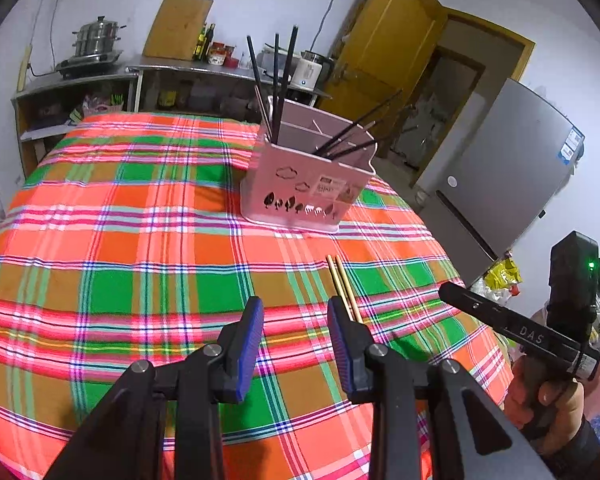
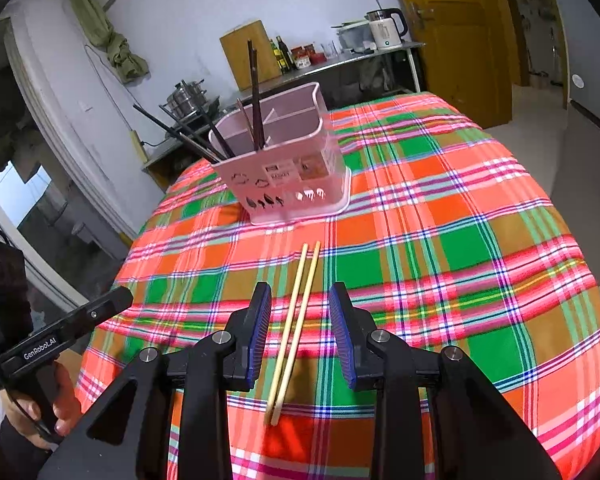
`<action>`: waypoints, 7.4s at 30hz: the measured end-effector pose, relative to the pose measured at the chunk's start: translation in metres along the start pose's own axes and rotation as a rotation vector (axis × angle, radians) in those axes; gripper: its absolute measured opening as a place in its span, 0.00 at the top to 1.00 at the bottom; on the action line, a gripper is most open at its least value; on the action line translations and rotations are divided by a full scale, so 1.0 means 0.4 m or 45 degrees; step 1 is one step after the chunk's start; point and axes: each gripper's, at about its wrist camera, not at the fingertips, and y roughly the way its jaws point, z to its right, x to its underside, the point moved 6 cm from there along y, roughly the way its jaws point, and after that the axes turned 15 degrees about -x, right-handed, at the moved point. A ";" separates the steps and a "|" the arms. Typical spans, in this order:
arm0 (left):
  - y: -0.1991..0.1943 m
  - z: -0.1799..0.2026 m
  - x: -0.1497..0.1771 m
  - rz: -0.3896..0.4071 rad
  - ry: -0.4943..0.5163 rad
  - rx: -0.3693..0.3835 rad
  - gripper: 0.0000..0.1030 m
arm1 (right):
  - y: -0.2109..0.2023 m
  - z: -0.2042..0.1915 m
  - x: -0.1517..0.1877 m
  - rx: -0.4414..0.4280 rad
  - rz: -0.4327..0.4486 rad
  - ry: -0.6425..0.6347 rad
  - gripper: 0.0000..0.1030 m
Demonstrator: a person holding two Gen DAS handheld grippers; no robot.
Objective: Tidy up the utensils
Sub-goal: 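Move both open tools back toward the wooden chopsticks on the cloth, then close the left tool on one wooden chopstick while the right tool grasps the other, then lift both wooden chopsticks upright and carry them over the pink basket, then lower the wooden chopsticks into the pink basket and open both tools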
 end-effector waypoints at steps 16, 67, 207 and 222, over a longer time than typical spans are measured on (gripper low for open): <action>0.065 -0.057 0.008 -0.076 -0.083 -0.019 0.68 | 0.198 0.068 0.051 0.031 -0.219 0.045 0.85; 0.332 0.136 0.000 -0.347 0.183 -0.066 0.92 | 0.170 0.222 -0.007 0.109 -0.278 0.046 0.89; 0.204 0.100 -0.602 0.142 0.162 -0.048 0.95 | 0.200 -0.145 -0.524 -0.046 0.062 -0.284 0.95; 0.122 0.077 -0.582 0.184 0.111 -0.014 0.73 | 0.120 -0.155 -0.530 -0.039 0.129 -0.296 0.72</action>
